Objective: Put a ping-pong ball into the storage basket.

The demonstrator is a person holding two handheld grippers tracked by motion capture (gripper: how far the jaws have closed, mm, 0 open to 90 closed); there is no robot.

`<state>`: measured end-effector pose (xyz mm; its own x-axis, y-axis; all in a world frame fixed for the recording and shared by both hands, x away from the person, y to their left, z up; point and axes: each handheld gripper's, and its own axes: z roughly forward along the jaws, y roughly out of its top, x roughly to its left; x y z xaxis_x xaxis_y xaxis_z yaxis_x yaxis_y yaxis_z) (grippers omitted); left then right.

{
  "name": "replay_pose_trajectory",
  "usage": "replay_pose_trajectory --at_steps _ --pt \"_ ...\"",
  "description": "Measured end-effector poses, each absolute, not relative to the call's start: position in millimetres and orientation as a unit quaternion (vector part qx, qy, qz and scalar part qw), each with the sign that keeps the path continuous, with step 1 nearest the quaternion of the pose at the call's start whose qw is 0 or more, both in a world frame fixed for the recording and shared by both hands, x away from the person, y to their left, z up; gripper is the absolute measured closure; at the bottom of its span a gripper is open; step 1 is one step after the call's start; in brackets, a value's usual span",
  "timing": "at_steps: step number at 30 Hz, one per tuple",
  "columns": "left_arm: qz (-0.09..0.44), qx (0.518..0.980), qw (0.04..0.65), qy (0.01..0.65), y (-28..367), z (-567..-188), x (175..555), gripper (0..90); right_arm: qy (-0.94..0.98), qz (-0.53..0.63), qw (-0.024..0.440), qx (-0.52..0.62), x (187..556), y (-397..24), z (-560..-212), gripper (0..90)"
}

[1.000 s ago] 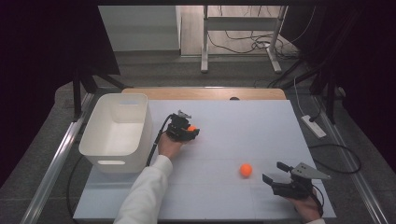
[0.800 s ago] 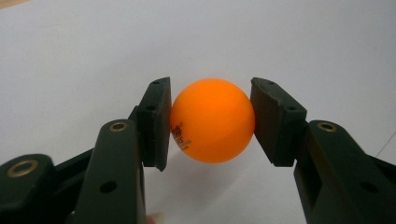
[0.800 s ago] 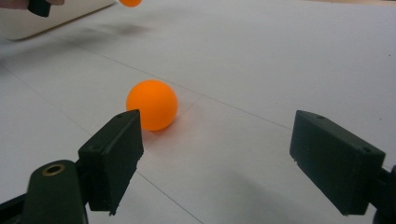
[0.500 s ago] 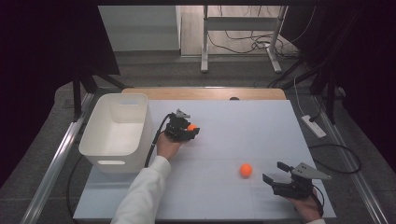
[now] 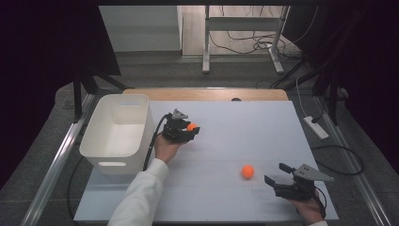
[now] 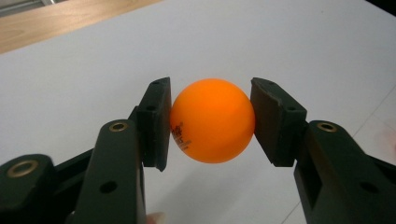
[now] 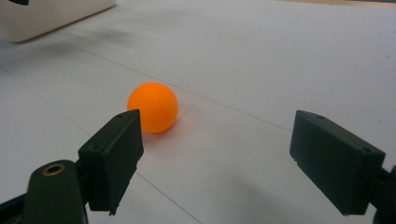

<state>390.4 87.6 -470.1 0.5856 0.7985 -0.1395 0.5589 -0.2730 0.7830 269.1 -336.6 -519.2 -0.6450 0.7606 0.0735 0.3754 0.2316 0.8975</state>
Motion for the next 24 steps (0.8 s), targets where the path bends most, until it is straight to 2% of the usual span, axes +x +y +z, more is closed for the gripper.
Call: replay_pose_trajectory --at_steps 24 --pt "0.155 0.778 0.463 0.396 85.9 -444.0 368.1 50.7 0.758 0.496 0.199 0.374 268.6 -336.6 -518.0 17.3"
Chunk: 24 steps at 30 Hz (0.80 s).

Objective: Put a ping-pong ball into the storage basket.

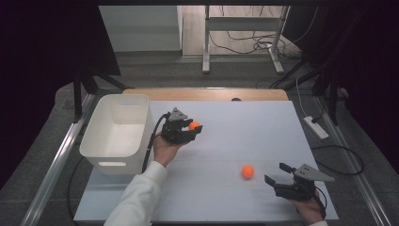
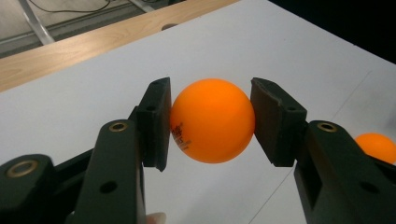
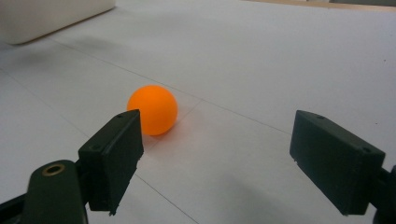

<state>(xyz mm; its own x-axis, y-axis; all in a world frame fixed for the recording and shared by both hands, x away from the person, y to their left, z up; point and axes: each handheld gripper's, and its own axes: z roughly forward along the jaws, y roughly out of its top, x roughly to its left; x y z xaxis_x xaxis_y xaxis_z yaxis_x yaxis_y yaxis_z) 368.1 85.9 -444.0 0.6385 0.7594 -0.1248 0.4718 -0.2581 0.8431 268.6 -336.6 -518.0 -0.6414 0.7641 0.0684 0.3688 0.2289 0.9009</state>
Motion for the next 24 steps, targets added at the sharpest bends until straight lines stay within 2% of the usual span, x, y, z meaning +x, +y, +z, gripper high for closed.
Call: replay_pose_trajectory --at_steps 24 --pt "0.171 0.768 0.482 0.385 96.6 -424.1 347.3 50.6 0.757 0.496 0.203 0.373 268.8 -337.0 -516.4 17.2"
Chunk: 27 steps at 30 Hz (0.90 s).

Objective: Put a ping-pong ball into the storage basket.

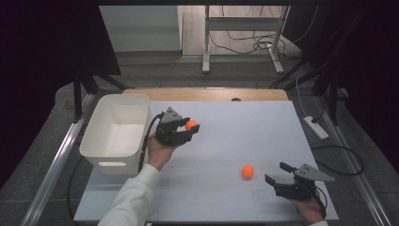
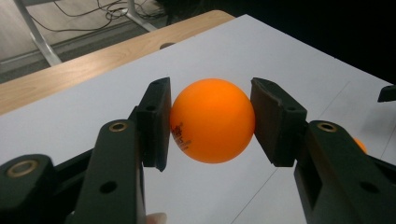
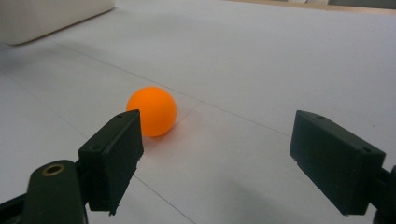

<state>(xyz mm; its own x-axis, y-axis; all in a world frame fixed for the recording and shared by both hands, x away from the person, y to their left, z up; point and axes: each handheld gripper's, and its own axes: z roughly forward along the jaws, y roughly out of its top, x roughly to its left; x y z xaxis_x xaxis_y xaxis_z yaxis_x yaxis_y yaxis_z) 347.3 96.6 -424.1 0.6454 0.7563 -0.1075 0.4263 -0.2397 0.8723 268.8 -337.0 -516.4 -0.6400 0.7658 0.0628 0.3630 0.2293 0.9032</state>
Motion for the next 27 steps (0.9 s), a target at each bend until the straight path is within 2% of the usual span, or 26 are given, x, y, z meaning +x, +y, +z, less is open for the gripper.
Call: replay_pose_trajectory --at_steps 27 --pt "0.188 0.747 0.509 0.384 110.0 -402.1 334.1 50.6 0.757 0.495 0.204 0.374 268.7 -336.8 -516.8 17.2"
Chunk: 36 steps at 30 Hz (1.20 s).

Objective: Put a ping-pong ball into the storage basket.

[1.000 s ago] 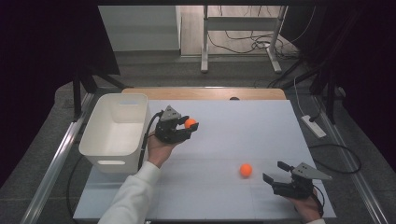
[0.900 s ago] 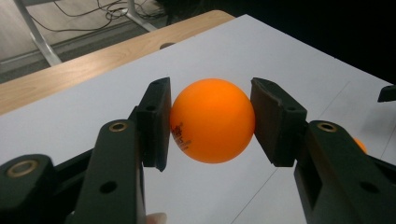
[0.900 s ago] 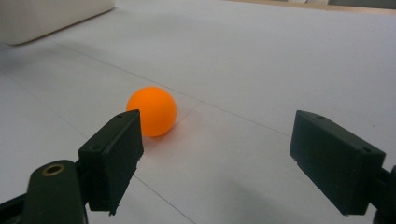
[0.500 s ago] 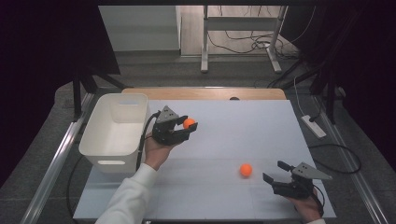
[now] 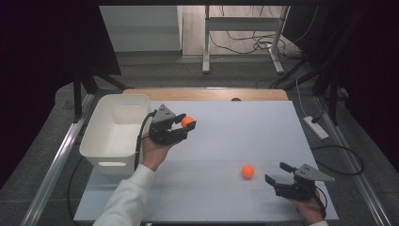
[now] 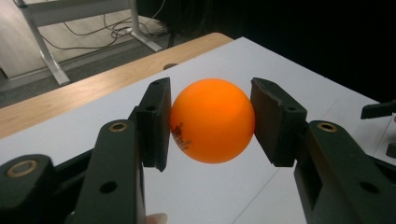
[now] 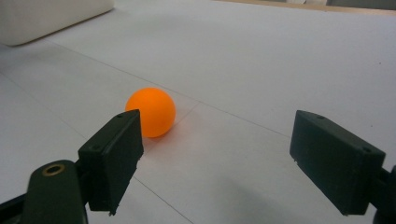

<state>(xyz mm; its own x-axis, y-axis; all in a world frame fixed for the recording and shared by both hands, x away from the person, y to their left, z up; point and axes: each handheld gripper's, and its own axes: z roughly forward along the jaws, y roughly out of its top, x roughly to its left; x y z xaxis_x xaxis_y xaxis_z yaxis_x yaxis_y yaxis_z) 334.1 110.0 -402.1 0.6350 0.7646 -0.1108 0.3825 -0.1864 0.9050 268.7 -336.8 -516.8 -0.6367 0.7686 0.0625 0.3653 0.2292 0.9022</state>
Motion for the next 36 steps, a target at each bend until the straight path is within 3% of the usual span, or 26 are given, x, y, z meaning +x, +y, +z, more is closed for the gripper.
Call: replay_pose_trajectory --at_steps 36 --pt "0.210 0.734 0.527 0.373 120.9 -377.2 323.7 50.6 0.757 0.495 0.204 0.374 268.2 -336.6 -517.4 17.2"
